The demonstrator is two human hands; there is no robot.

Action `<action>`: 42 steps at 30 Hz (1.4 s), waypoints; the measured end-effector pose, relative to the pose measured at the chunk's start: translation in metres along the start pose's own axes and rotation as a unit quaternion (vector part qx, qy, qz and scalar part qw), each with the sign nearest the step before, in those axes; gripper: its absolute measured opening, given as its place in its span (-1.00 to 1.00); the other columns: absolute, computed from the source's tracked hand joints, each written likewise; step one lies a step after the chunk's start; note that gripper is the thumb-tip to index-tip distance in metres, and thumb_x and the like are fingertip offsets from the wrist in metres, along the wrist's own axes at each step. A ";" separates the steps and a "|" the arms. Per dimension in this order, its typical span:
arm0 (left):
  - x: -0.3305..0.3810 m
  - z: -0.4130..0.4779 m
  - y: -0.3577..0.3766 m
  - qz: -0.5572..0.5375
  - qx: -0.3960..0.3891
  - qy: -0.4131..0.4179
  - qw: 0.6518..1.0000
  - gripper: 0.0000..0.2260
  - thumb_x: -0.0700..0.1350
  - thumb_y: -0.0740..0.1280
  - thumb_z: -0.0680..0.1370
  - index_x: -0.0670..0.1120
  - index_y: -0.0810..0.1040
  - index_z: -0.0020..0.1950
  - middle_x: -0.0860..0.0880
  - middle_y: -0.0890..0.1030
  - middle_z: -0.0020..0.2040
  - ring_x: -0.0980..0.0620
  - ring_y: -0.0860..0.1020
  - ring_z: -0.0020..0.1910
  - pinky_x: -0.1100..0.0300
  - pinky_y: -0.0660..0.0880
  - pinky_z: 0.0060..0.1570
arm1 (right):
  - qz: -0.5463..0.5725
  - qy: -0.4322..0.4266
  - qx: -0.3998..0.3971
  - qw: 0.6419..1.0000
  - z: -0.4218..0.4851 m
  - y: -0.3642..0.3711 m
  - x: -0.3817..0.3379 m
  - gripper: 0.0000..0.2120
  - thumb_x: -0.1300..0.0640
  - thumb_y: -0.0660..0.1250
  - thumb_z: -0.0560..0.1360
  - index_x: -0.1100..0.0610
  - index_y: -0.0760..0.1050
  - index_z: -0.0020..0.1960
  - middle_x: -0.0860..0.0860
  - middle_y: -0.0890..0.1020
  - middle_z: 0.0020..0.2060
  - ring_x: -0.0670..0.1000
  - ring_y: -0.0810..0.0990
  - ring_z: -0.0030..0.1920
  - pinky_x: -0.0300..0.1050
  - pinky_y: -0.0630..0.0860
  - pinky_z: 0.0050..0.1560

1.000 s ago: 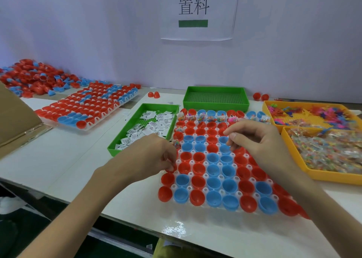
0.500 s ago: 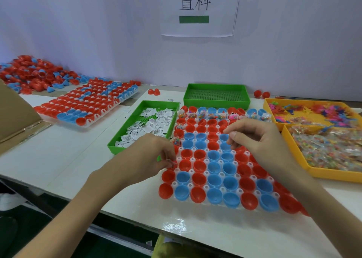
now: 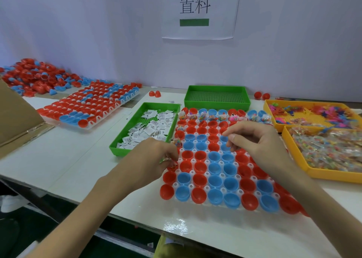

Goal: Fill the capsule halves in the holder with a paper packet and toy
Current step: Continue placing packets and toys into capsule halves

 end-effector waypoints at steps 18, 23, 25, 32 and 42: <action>-0.069 0.009 -0.044 -0.104 0.158 -0.100 0.977 -0.84 -0.03 0.41 0.56 0.08 0.69 0.12 0.13 0.70 0.07 0.24 0.61 -0.07 0.26 0.53 0.00 | -0.223 0.094 0.112 0.964 0.018 -0.121 0.046 -0.88 0.21 0.42 0.54 -0.01 0.64 -0.04 -0.11 0.69 -0.09 -0.08 0.63 -0.10 -0.21 0.49 -0.13; -0.110 0.047 0.000 -0.004 0.034 -0.216 0.976 -0.68 -0.03 0.45 0.54 -0.07 0.62 0.27 -0.09 0.60 0.29 -0.05 0.55 0.17 0.06 0.46 0.17 | -0.370 0.257 0.098 0.888 -0.002 -0.169 0.105 -0.66 0.10 0.47 0.50 0.11 0.58 0.26 0.14 0.62 0.17 0.18 0.57 0.16 0.09 0.52 0.15; -0.113 0.055 0.002 -0.024 0.077 -0.229 0.970 -0.74 -0.06 0.48 0.52 -0.13 0.67 0.17 -0.13 0.65 0.19 -0.04 0.56 0.05 0.07 0.47 0.09 | -0.370 0.271 0.104 0.882 -0.005 -0.176 0.111 -0.69 0.15 0.47 0.49 0.10 0.61 0.23 0.16 0.65 0.09 0.19 0.59 0.10 0.10 0.54 0.15; -0.119 0.044 -0.013 -0.052 0.211 -0.287 0.933 -0.89 -0.10 0.44 0.55 -0.10 0.73 0.00 -0.11 0.73 -0.05 -0.02 0.61 -0.17 0.06 0.57 -0.08 | -0.366 0.261 0.134 0.883 -0.003 -0.175 0.107 -0.79 0.23 0.46 0.48 -0.04 0.60 -0.24 0.06 0.68 -0.18 0.09 0.62 -0.11 0.08 0.59 0.00; -0.103 0.038 -0.036 -0.102 0.314 -0.264 0.906 -0.84 -0.09 0.44 0.54 -0.14 0.73 0.04 -0.16 0.65 0.00 -0.06 0.53 -0.06 0.05 0.45 -0.02 | -0.292 0.181 0.284 0.895 -0.005 -0.195 0.087 -0.83 0.15 0.15 0.60 0.13 0.49 -0.09 0.12 0.59 -0.17 0.16 0.53 -0.13 0.01 0.38 -0.15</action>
Point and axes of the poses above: each hand's wrist, its own z-axis towards the middle knuckle, its own y-axis out of the palm, x = y × z, the point moved 9 cm from there along z, towards the middle knuckle
